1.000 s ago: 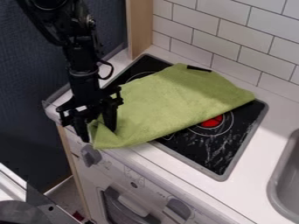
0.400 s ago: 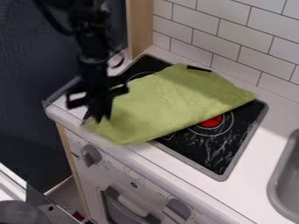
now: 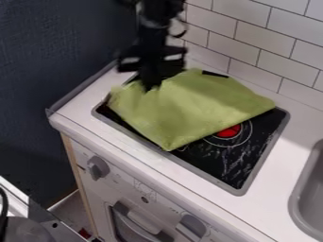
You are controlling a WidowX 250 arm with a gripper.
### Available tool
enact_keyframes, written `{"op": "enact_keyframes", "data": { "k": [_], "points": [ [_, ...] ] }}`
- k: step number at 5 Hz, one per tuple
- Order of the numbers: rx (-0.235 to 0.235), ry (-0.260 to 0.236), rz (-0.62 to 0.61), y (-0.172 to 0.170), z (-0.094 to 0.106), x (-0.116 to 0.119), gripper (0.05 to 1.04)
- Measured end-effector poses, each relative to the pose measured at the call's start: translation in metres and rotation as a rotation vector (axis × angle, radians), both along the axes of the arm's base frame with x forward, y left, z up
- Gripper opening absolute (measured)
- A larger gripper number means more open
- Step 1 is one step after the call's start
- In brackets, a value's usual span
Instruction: Move the cloth to the left of the table
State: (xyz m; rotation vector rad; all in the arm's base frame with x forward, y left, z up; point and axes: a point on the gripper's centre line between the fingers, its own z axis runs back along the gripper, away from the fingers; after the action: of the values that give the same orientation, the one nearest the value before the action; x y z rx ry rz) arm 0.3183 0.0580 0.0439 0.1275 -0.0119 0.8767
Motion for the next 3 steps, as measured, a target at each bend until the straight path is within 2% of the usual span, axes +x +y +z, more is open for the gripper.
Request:
{"op": "enact_keyframes", "data": {
  "k": [1, 2, 3],
  "points": [
    [0.024, 0.002, -0.105, -0.025, 0.004, 0.030, 0.050],
    [0.040, -0.014, -0.219, -0.067, 0.004, 0.063, 0.050],
    [0.044, -0.033, -0.296, -0.109, 0.005, 0.079, 0.050]
  ]
}}
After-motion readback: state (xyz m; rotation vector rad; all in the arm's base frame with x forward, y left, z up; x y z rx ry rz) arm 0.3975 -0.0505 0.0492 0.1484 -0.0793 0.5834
